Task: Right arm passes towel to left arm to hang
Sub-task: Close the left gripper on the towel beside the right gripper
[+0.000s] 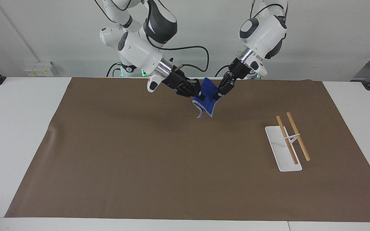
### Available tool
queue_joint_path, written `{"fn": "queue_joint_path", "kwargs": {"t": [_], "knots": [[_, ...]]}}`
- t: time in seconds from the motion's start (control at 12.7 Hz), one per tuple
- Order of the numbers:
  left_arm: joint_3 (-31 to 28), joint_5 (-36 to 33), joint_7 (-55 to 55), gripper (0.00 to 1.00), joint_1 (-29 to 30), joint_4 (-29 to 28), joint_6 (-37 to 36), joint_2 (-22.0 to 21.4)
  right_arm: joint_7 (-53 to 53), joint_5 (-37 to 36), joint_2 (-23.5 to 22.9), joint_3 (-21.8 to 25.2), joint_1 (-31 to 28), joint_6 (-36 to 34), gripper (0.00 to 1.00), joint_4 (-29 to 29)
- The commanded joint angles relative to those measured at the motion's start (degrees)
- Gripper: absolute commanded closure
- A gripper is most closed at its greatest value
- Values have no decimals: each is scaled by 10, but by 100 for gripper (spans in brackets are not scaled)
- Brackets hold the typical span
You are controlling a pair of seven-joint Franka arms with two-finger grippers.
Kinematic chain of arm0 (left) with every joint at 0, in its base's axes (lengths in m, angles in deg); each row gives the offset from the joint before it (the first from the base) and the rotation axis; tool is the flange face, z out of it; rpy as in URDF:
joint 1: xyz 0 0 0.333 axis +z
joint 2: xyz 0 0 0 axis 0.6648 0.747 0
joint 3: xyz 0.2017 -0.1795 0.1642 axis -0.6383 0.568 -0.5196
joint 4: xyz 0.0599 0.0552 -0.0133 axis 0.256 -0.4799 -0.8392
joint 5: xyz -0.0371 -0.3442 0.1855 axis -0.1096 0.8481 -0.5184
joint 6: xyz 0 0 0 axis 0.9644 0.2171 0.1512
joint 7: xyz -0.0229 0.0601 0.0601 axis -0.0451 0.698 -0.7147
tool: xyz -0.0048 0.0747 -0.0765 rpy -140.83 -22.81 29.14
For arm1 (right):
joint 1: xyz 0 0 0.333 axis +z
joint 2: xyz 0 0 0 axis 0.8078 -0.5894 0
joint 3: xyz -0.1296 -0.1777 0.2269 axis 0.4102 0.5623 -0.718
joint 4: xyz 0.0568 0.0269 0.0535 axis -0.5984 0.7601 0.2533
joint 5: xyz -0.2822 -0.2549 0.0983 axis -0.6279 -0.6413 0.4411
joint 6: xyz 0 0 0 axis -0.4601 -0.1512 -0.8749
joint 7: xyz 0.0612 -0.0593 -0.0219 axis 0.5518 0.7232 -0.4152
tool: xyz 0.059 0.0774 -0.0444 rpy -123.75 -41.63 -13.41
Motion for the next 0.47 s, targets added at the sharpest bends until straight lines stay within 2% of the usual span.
{"fn": "queue_joint_path", "kwargs": {"t": [0.0,0.08,0.16,0.31,0.39], "knots": [[1,11,51,87,-2,-15,11,-8,1,8,2,-1,-5,-4,100,-2],[1,10,86,96,-2,-16,10,-8,1,7,2,-1,-5,-4,100,-2],[1,10,114,100,-2,-17,6,-10,0,6,2,-1,-5,-3,100,-2],[1,10,147,100,-2,-17,-4,-11,0,4,5,0,-5,-3,96,-2],[1,10,170,100,-2,-17,-4,-11,0,-11,6,0,-5,-4,80,-1]]}}
